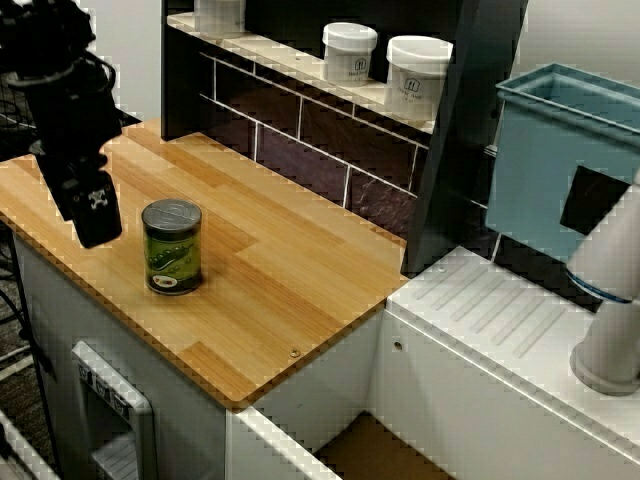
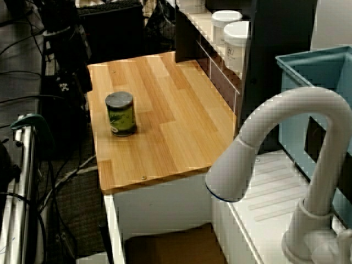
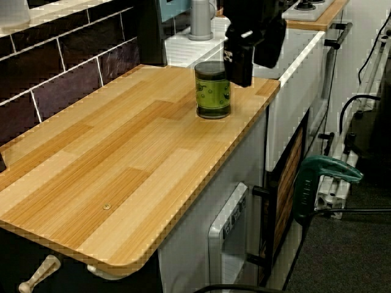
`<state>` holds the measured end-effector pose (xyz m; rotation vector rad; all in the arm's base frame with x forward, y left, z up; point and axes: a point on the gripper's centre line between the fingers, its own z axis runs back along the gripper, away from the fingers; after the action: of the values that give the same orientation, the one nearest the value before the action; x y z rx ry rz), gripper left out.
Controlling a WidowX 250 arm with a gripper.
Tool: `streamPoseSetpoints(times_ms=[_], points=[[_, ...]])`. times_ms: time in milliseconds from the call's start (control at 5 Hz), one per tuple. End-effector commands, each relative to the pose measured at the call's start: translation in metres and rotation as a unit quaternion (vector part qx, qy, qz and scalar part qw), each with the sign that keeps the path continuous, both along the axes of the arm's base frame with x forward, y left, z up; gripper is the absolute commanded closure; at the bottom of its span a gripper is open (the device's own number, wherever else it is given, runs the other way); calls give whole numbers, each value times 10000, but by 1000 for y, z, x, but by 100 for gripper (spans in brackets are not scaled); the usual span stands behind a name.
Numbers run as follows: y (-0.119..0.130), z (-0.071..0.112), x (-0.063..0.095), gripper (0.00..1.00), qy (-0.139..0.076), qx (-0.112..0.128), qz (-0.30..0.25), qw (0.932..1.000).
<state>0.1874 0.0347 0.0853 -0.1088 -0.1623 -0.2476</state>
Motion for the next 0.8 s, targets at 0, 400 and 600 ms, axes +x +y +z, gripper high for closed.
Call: streamPoseSetpoints(times_ms=[0, 400, 600], points=[[-6, -10, 5, 0, -112, 134, 48, 9998], [-11, -29, 22, 0, -46, 207, 61, 9998], [-16, -35, 37, 0, -40, 153, 112, 9998]])
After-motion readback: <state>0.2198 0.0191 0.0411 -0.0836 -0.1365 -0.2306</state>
